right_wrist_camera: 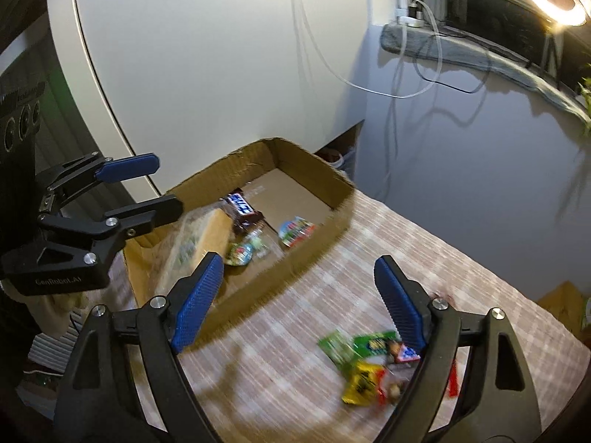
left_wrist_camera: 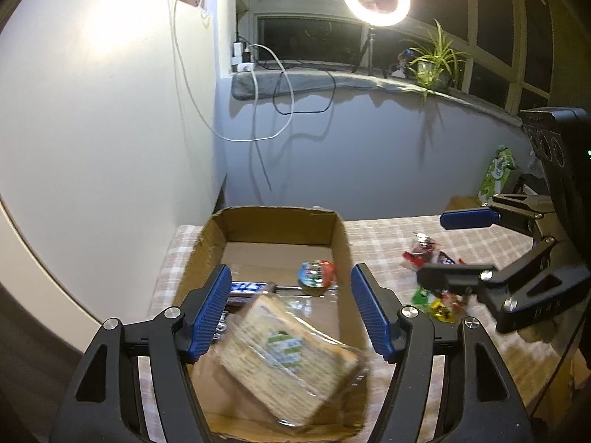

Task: Organize snacks
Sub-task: 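Move both grippers back over the snack pile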

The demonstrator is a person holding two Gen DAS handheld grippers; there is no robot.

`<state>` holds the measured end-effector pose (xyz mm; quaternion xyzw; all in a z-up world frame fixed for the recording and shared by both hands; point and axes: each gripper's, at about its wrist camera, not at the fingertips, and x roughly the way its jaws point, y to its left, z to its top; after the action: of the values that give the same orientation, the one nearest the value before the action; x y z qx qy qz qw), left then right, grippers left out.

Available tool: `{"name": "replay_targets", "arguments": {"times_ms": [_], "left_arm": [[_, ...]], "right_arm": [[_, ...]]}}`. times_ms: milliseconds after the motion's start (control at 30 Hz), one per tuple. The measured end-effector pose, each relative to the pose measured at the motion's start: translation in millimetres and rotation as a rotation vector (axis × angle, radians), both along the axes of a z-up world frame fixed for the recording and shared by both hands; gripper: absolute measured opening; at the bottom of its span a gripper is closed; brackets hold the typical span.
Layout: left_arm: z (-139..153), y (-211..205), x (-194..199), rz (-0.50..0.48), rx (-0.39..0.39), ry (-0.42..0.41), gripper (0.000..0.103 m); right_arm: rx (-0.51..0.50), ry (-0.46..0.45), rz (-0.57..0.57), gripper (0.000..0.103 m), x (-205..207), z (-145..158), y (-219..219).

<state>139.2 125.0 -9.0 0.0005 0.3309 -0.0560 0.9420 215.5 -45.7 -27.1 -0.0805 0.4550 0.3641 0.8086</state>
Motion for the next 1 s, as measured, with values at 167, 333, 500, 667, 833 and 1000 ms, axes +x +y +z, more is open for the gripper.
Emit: {"name": "replay_targets", "arguments": {"times_ms": [167,333,500,667,833,1000], "left_arm": [[-1.2,-18.3,-2.8,-0.035,-0.012,0.004,0.067],[-2.3,-40.9,-4.5,-0.08,-0.018,0.007,0.067],[-7.0,-65.8,-6.9,-0.126,-0.04,0.021,0.067],[-19.4,-91.3,-8.3,-0.179,-0.056,0.055,0.061],[-38.4,-112.6,-6.3,-0.228,-0.07,0.112,0.049],[-59.9,-127.3,-3.5,-0.255,-0.092,0.175,0.041]], "right_arm": [[-0.009,0.011,-0.052,0.086,0.4,-1.4,-37.7],[-0.027,0.021,-0.111,0.086,1.7,-4.0,-78.6],[-0.035,0.069,-0.182,0.086,7.8,-14.8,-119.5],[0.004,0.148,-0.217,0.086,13.8,-29.5,-146.5],[0.041,0.202,-0.198,0.085,16.4,-41.6,-149.5],[0.011,0.236,-0.147,0.076,20.1,-57.8,-133.8]]}}
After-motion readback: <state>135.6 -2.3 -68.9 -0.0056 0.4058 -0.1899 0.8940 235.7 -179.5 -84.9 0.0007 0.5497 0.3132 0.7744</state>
